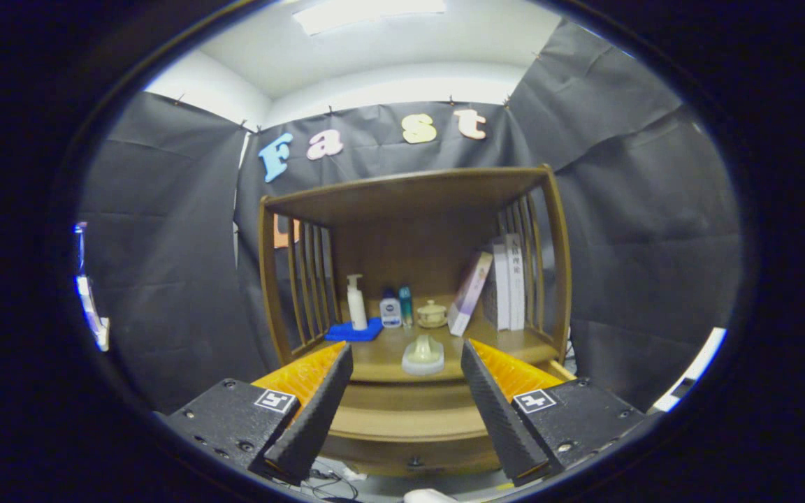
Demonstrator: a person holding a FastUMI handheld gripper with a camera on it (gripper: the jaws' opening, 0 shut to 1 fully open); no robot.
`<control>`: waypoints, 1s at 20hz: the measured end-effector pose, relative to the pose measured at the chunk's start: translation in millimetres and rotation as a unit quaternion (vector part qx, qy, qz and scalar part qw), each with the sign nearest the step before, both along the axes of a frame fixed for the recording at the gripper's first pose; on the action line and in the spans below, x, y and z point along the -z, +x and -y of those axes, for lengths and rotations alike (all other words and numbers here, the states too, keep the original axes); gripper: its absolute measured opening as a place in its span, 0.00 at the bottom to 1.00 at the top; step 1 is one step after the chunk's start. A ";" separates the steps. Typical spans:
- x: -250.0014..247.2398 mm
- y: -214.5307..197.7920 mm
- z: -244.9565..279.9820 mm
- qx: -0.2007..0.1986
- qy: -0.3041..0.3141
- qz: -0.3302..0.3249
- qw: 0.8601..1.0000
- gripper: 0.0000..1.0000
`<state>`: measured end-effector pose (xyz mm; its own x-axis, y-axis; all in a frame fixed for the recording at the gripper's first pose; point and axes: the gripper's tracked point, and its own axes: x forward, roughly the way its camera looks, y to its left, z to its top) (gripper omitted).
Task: Pull open the drawer, take out the items inside it, and place them on the countertop above the cabinet.
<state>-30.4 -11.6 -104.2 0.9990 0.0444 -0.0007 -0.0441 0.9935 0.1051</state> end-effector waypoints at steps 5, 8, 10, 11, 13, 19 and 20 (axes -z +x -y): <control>78.2 -10.7 10.4 0.018 -0.015 -0.029 0.999 1.00; 117.2 -13.4 13.1 0.024 -0.019 -0.046 0.998 1.00; 145.6 -9.6 16.7 0.023 -0.018 -0.062 0.998 1.00; 157.3 -5.3 20.3 0.029 -0.016 -0.074 0.997 1.00; 176.8 4.5 17.1 0.027 -0.008 -0.096 0.995 1.00; 183.8 29.7 17.0 0.039 -0.011 -0.104 0.994 1.00; 185.0 32.2 11.6 0.030 -0.008 -0.109 0.994 1.00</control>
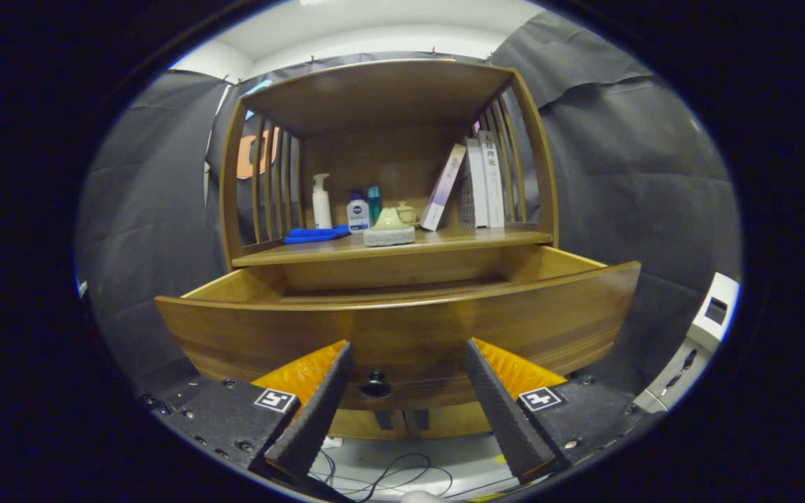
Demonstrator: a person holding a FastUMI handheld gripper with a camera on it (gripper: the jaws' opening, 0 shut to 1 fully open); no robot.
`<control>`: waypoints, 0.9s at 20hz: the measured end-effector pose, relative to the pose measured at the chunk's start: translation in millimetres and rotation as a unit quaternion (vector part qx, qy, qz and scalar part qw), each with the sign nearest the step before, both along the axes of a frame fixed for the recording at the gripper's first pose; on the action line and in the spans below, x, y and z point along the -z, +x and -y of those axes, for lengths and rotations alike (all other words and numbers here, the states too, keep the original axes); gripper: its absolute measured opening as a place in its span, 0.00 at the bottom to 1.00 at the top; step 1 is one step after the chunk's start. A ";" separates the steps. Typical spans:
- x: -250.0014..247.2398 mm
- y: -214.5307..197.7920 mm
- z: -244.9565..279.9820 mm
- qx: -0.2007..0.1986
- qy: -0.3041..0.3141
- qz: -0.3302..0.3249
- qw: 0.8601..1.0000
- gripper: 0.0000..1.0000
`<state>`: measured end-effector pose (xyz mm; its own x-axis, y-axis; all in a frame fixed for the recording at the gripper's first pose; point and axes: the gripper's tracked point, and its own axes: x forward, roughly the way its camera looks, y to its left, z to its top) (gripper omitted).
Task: Pull open the drawer, take out the items inside it, and place them on the countertop above the cabinet.
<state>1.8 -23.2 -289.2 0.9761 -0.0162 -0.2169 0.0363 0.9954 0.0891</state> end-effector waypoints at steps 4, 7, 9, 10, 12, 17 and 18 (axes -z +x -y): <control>-7.3 2.9 -2.8 0.004 -0.034 0.027 0.999 0.99; -12.9 16.2 -4.1 0.004 -0.035 0.031 0.999 0.99; -15.8 29.9 -4.0 0.002 -0.036 0.029 0.999 0.98; -16.8 38.5 -4.4 0.002 -0.041 0.031 0.999 0.98; -15.8 55.5 -3.7 0.003 -0.044 0.029 0.999 0.99; -16.3 95.0 -3.4 0.006 -0.042 0.028 0.999 0.99; -16.8 103.9 -4.3 0.008 -0.042 0.030 0.999 0.99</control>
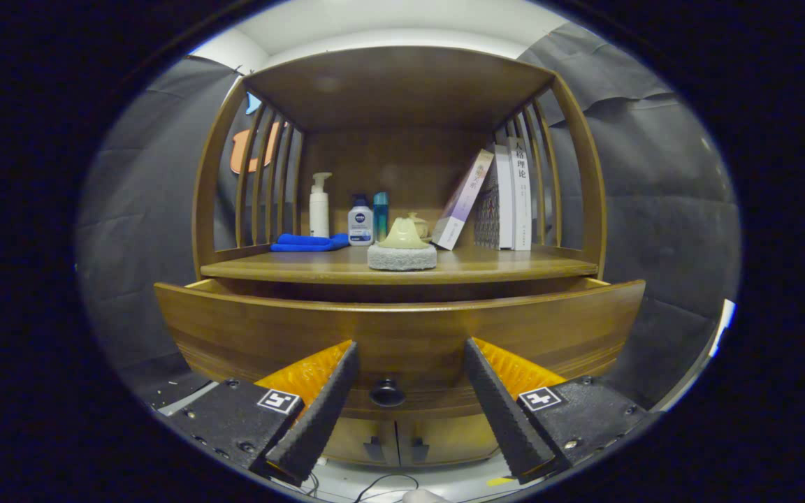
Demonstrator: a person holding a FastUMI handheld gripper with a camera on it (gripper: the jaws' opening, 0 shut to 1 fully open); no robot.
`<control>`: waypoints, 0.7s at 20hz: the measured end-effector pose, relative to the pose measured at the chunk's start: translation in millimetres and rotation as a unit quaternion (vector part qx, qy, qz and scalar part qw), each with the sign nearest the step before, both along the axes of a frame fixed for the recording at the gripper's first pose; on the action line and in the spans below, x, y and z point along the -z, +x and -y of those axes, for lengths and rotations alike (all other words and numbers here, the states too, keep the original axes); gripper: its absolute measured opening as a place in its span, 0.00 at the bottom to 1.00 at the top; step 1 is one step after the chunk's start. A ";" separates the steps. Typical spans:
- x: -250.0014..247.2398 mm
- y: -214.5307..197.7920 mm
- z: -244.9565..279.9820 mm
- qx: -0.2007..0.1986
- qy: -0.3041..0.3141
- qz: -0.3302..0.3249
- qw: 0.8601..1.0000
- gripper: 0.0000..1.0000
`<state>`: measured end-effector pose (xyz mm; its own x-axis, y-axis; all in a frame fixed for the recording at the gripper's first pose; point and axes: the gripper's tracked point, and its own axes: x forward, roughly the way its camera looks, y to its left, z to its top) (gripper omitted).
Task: Pull open the drawer, take out the items inside it, and place them on the countertop above the cabinet.
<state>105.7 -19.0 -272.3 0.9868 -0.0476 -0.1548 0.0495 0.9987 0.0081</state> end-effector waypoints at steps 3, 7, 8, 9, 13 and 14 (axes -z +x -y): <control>0.1 19.4 0.2 0.002 -0.006 0.007 1.000 0.99; 0.8 42.5 -0.2 0.005 -0.002 0.001 1.000 0.99; 0.8 48.0 -0.7 0.005 -0.004 -0.002 1.000 0.99; 1.0 51.6 -0.7 0.006 -0.006 -0.003 1.000 0.99; 2.9 58.6 -0.9 0.003 0.006 -0.007 1.000 0.99; 4.7 58.2 -1.7 0.002 0.012 -0.009 1.000 0.99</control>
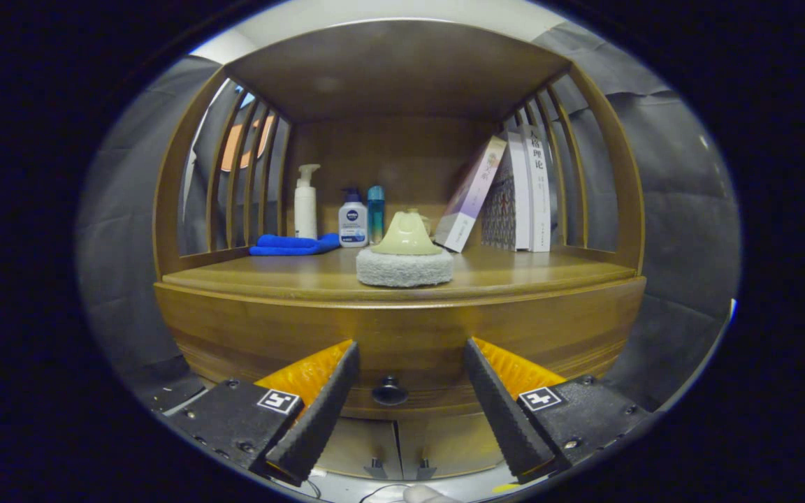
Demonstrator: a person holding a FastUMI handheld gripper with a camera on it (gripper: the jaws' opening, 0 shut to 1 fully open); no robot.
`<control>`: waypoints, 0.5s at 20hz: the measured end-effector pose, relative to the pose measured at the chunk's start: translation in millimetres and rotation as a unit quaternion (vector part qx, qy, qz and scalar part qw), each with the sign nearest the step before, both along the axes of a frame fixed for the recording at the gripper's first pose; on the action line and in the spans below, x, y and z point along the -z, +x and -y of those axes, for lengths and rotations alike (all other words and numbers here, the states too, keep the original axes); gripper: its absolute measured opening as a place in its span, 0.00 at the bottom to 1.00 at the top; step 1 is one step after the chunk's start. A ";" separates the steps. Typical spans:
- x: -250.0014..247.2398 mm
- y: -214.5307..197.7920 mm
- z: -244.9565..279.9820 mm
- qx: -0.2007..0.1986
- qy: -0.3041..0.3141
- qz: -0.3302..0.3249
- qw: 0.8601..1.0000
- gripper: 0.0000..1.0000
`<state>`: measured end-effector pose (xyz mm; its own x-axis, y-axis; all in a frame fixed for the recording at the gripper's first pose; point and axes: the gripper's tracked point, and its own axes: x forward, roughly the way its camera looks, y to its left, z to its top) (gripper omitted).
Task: Pull open the drawer, take out the items inside it, and place them on the countertop above the cabinet.
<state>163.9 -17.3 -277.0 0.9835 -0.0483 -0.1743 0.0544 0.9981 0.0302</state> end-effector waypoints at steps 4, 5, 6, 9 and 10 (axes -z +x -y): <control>-2.2 -3.6 4.2 -0.003 0.010 -0.020 1.000 0.99; -10.9 -6.0 7.7 0.000 0.014 -0.014 1.000 0.99; -22.1 -10.0 11.1 0.004 0.015 -0.005 1.000 0.99; -55.6 -33.4 18.8 0.008 0.001 0.008 1.000 0.99; -68.6 -43.6 20.0 0.006 -0.002 0.014 1.000 0.99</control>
<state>120.3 -37.3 -208.4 0.9873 -0.0604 -0.1471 0.0650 0.9975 0.0272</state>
